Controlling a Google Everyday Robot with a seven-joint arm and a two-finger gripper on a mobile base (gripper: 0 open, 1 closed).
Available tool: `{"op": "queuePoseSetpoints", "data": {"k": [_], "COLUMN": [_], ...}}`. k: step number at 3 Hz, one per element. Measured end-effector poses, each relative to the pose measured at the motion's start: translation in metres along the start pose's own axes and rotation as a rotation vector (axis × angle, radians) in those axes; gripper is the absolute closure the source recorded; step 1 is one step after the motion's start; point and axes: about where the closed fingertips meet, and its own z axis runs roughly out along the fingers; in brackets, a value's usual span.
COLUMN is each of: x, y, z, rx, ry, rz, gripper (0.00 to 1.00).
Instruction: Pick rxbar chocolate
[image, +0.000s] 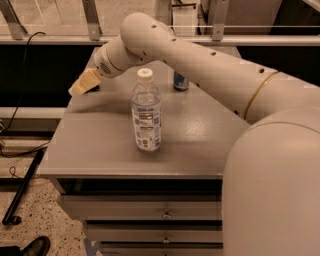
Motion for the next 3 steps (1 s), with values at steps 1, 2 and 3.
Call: {"op": "queuePoseSetpoints", "data": {"k": [1,2,3], "x": [0.002,0.008,0.014], "y": [-0.010,-0.026,-0.032], "z": [0.024,0.039,0.047], "rx": [0.021,0.041,0.050], "ry": [0.002,0.014,0.017], "rz": [0.009,0.018,0.039], "gripper": [0.00,0.15,0.35]}}
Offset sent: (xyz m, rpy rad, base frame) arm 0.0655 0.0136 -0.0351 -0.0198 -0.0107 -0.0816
